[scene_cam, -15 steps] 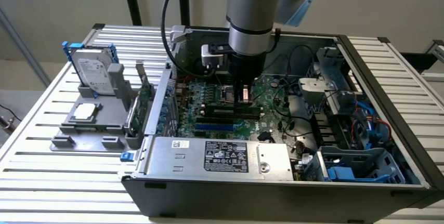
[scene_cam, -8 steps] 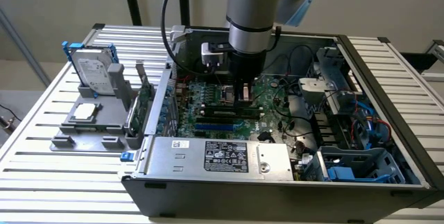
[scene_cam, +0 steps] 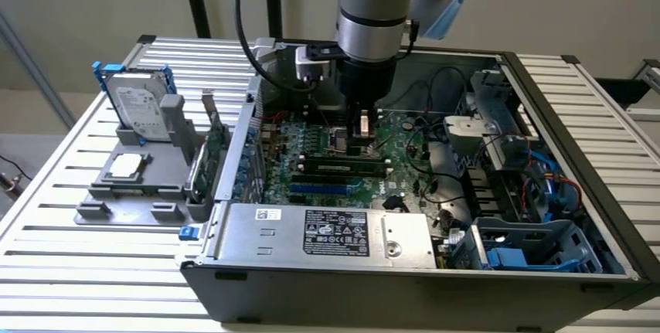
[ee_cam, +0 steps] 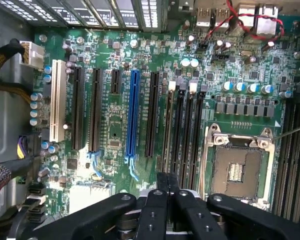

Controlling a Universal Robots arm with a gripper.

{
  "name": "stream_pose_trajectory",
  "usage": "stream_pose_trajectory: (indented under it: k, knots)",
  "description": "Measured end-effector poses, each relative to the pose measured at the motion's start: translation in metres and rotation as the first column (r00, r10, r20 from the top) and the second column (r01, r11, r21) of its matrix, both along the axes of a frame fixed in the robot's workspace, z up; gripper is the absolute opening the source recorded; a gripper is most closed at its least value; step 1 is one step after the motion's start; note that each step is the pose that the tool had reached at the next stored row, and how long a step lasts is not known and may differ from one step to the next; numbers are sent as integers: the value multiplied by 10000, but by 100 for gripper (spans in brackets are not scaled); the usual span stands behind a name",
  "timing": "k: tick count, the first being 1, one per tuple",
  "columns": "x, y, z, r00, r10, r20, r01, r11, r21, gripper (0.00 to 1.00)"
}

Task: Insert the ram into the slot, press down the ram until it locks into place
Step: 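Insert the ram into the slot, then press down the ram until it locks into place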

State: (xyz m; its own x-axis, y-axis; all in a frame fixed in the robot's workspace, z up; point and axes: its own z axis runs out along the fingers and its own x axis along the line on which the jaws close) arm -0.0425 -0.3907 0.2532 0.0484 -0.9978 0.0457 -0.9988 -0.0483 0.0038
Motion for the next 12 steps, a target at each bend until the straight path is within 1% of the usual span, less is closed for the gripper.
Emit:
stream_pose_trajectory:
  k: [1, 12]
  knots:
    - [0, 0, 0, 10000, 1, 0, -1, 10000, 0, 11]
    - [0, 0, 1, 10000, 1, -1, -1, 10000, -2, 11]
